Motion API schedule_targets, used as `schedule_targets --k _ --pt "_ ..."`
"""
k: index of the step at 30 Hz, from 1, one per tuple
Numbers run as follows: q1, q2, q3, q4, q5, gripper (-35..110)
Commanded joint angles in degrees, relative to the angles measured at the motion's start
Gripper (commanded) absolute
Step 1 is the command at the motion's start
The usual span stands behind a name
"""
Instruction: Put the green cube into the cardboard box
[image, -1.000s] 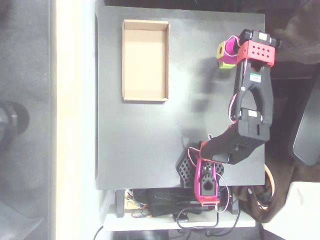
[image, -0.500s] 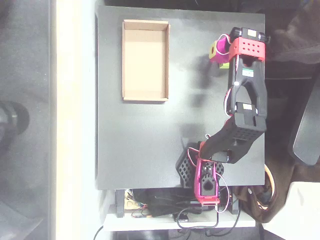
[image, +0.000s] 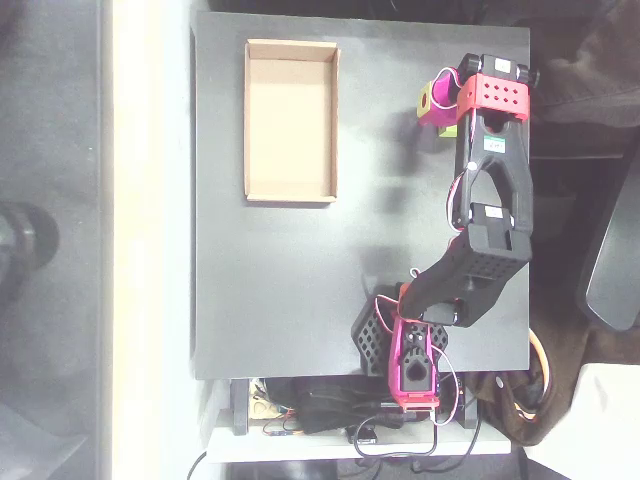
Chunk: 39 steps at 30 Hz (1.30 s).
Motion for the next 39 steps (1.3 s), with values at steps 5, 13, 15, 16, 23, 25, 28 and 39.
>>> schedule_targets --k 5,13,15,16,23,25,28,39 --pt "1.1 0.3 -1.3 0.6 0.3 39" --pt "1.8 0.9 -1.3 0.7 0.3 19" --pt "1.8 0.9 -1.3 0.7 0.4 16" --pt "1.8 0.9 -1.3 0.7 0.4 15" --pt "1.9 0.9 -1.3 0.7 0.4 14" --pt "2.0 1.0 -1.3 0.7 0.4 14" --pt "2.0 1.8 -1.3 0.7 0.4 14" --pt "1.8 20.5 -1.3 1.0 0.4 14"
